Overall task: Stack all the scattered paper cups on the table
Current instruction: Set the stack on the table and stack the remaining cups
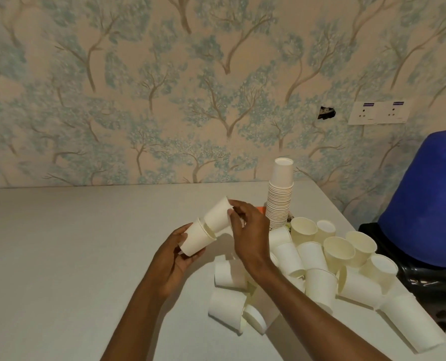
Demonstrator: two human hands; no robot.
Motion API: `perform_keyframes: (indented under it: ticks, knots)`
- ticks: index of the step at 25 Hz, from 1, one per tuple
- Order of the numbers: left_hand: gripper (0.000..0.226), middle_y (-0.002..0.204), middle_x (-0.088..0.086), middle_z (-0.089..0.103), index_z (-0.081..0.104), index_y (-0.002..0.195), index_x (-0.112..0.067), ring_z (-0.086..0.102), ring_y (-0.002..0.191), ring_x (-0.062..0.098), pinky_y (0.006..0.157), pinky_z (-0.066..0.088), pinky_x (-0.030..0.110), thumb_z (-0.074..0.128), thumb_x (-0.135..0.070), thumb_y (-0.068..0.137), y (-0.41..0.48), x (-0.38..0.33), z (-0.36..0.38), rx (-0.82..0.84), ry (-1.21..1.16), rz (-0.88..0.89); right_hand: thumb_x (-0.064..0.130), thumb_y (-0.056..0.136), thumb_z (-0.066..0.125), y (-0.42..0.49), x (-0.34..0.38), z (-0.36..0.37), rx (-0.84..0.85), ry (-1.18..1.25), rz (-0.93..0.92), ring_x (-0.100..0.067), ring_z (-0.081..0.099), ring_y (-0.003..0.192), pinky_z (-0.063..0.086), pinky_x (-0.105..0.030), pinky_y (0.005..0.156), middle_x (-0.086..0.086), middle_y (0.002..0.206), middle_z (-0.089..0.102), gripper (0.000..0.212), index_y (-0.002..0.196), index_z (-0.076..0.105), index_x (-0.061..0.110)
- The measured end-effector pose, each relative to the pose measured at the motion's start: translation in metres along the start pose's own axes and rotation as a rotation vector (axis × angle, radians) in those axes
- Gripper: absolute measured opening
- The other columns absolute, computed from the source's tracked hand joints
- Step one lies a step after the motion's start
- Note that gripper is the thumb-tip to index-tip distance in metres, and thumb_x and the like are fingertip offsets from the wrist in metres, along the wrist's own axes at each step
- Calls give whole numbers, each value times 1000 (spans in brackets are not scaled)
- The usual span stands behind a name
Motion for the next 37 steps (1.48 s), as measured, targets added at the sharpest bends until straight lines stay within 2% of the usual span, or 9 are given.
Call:
perform_keyframes:
  ticks: [3, 8, 11, 14, 18, 22, 27, 33, 37]
  knots:
    - [37, 130, 24, 62, 61, 132, 0, 60, 120, 42, 96, 52, 50, 60, -12, 97, -16, 5, 11, 14, -93, -3, 11, 97, 62, -29, 7, 19, 128, 24, 13, -8, 66, 107, 52, -23, 95, 3, 116, 73, 28, 123, 71, 16]
    - [45, 132, 24, 61, 55, 137, -1, 63, 117, 40, 93, 53, 50, 62, -14, 95, -37, 13, 1, -59, -150, 8, 17, 103, 53, -72, 18, 43, 394, -101, -23, -10, 61, 118, 42, -10, 98, 5, 127, 67, 34, 134, 63, 21]
    - [42, 127, 25, 62, 54, 134, -3, 66, 108, 41, 89, 54, 52, 62, -14, 95, -49, 12, -24, -144, -214, 36, 28, 100, 57, -62, 10, 25, 440, -541, -103, -20, 49, 134, 35, -29, 112, -2, 144, 56, 44, 143, 54, 18]
    - [40, 118, 23, 66, 56, 129, -3, 70, 98, 38, 86, 55, 51, 64, -15, 92, -61, 6, -41, -173, -254, 47, 37, 92, 65, -57, -16, 22, 707, -1012, -130, -26, 51, 131, 32, -38, 114, -8, 140, 58, 55, 142, 51, 16]
    - [42, 114, 23, 68, 57, 129, -2, 67, 102, 39, 90, 54, 53, 65, -15, 90, -71, 7, -48, -163, -270, 28, 34, 89, 68, -63, -38, 35, 853, -1152, -127, -28, 54, 125, 33, -40, 112, -8, 136, 59, 61, 143, 45, 19]
    - [40, 123, 25, 64, 56, 128, -4, 64, 108, 42, 89, 54, 54, 64, -15, 90, -75, 6, -54, -174, -264, 22, 41, 84, 72, -56, -25, 38, 738, -1008, -125, -29, 57, 116, 43, -39, 99, -8, 134, 57, 58, 133, 48, 21]
    - [47, 127, 27, 63, 59, 128, -4, 61, 112, 44, 94, 52, 55, 67, -16, 83, -73, 5, -47, -150, -190, 44, 42, 81, 74, -42, 23, 32, 530, -373, -104, -15, 52, 109, 41, -21, 82, 4, 119, 51, 46, 124, 57, 35]
    - [43, 134, 29, 57, 53, 138, 1, 59, 114, 40, 95, 50, 51, 55, -11, 97, -75, 21, -18, -39, -209, -1, 44, 94, 63, -82, 30, 62, 584, -263, -75, -9, 49, 122, 44, -31, 102, 6, 137, 52, 49, 139, 49, 31]
    - [45, 135, 31, 55, 53, 138, 3, 57, 117, 41, 94, 51, 49, 52, -14, 97, -88, 26, -11, -42, -176, 10, 63, 99, 37, -124, 14, 74, 690, -222, 20, -7, 14, 152, 19, -35, 125, 12, 166, 15, 70, 158, 10, 38]
Point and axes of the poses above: each hand's wrist, its own y-axis towards the middle knuckle, its own z-axis out of the palm, x = y × z, the point moved 9 cm from there along y, towards the middle knuckle
